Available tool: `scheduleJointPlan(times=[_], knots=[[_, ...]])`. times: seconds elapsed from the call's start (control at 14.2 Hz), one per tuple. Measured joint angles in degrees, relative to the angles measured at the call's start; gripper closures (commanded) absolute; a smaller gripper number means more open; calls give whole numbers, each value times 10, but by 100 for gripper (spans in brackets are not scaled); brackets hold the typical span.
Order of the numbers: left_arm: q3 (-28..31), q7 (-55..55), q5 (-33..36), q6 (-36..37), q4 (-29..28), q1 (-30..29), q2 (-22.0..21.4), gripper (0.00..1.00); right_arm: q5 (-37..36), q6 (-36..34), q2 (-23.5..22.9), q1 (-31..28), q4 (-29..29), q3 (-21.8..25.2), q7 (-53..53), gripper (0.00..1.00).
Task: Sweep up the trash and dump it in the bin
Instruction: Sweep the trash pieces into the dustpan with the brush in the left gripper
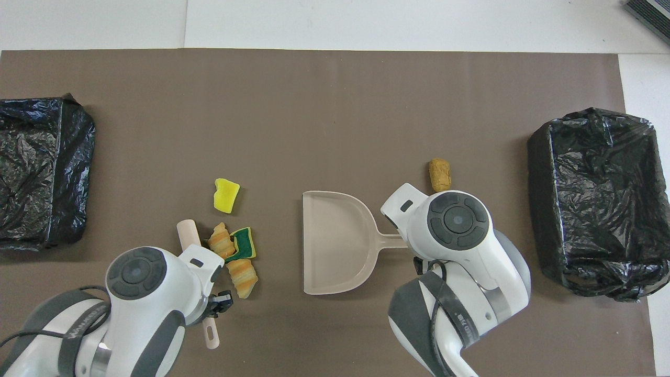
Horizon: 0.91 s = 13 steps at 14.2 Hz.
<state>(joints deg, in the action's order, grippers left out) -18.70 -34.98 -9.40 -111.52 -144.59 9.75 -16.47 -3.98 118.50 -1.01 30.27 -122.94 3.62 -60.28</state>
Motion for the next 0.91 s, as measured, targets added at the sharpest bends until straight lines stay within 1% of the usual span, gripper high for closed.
scheduleJointPlan(times=[0.28, 0.49, 0.7, 0.91], knots=[[-66, -7, -50, -38, 6, 5, 28, 100, 0, 24, -11, 1, -4, -1, 0, 100], [-87, -21, -82, -47, 24, 16, 38, 100, -2, 25, -13, 1, -4, -1, 0, 100], [-118, -32, -110, -54, 59, 20, 57, 100, -6, 25, -13, 0, -4, 0, 0, 100], [-146, -38, -112, -59, 107, 26, 82, 100, -8, 25, -13, -1, -4, 0, 0, 100]])
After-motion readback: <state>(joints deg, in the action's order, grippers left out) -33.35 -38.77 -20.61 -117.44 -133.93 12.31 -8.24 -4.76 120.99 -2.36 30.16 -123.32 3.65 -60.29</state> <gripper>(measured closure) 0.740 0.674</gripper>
